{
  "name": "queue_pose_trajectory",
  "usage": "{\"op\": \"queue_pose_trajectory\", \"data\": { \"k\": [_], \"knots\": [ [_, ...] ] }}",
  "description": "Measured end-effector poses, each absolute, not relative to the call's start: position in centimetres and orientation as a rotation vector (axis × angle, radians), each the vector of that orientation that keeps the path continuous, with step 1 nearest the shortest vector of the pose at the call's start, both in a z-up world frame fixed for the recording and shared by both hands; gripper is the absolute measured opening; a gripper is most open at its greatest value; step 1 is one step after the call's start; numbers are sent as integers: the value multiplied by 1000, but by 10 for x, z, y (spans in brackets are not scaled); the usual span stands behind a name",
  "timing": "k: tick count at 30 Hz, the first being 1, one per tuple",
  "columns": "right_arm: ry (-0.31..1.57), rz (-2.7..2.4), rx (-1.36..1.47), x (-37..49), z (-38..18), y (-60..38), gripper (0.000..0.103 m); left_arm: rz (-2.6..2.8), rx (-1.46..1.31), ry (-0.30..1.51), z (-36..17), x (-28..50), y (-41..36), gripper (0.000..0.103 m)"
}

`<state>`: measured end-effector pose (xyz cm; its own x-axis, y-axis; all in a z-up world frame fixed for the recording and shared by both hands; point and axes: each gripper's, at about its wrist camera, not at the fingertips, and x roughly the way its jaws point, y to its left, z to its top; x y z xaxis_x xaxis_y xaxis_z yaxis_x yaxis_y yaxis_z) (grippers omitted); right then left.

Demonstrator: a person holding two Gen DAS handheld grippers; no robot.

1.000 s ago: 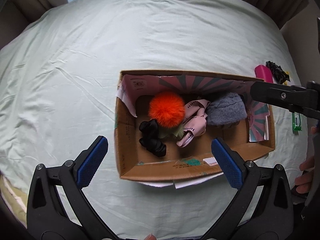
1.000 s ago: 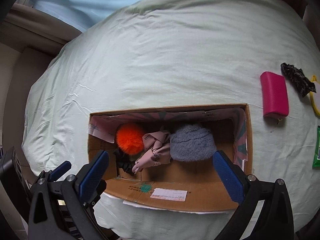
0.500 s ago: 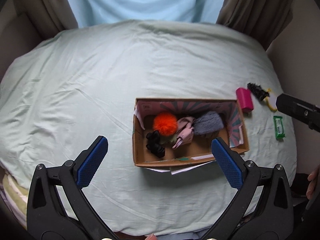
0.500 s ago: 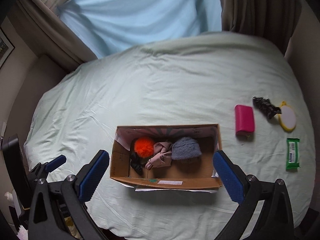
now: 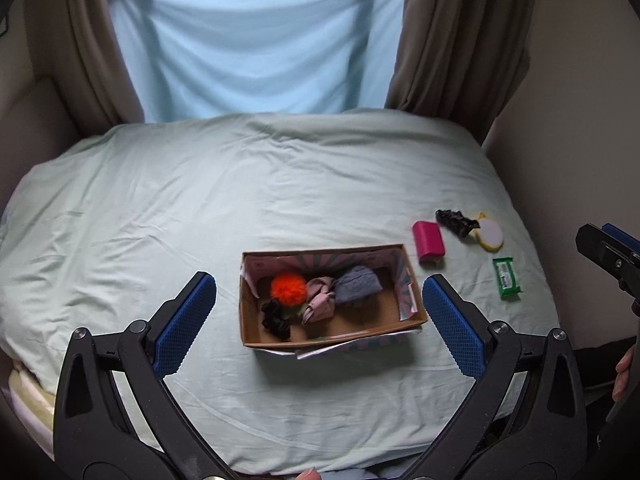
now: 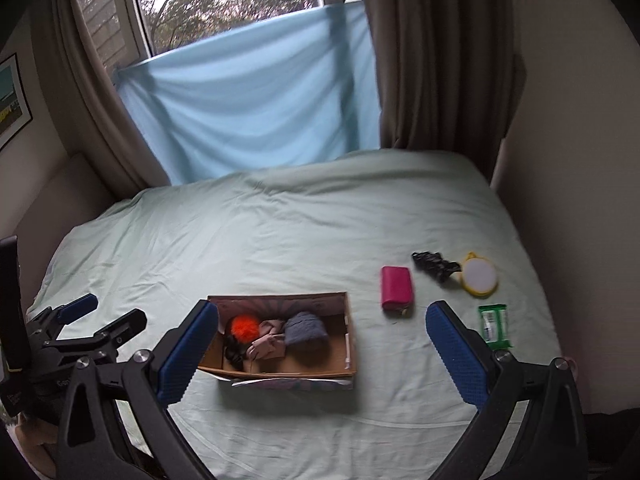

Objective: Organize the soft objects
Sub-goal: 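Lift both tools away from the box toward the pink pouch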

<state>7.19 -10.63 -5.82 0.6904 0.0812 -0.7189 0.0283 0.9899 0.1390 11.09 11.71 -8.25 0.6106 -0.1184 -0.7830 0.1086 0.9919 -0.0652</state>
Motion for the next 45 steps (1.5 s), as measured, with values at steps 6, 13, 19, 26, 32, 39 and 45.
{"op": "queue_pose_trajectory", "data": {
  "k": [6, 13, 19, 26, 32, 39, 45],
  "knots": [
    [756, -24, 153, 44, -48, -140, 103, -126, -2, 837, -55, 86, 94, 103],
    [732, -131, 168, 29, -51, -192, 103, -186, 32, 810, -46, 85, 43, 103],
    [735, -172, 198, 36, -63, -241, 103, -231, 47, 822, -54, 103, -10, 103],
    [770, -197, 213, 58, -95, -289, 103, -262, 84, 852, -78, 141, -79, 103],
    [830, -221, 192, 86, -133, -326, 103, -284, 110, 890, -113, 182, -133, 103],
    [894, -209, 161, 123, -188, -361, 103, -272, 128, 957, -173, 233, -180, 103],
    [968, -176, 141, 157, -248, -380, 103, -241, 127, 1018, -238, 272, -207, 103]
  ]
}}
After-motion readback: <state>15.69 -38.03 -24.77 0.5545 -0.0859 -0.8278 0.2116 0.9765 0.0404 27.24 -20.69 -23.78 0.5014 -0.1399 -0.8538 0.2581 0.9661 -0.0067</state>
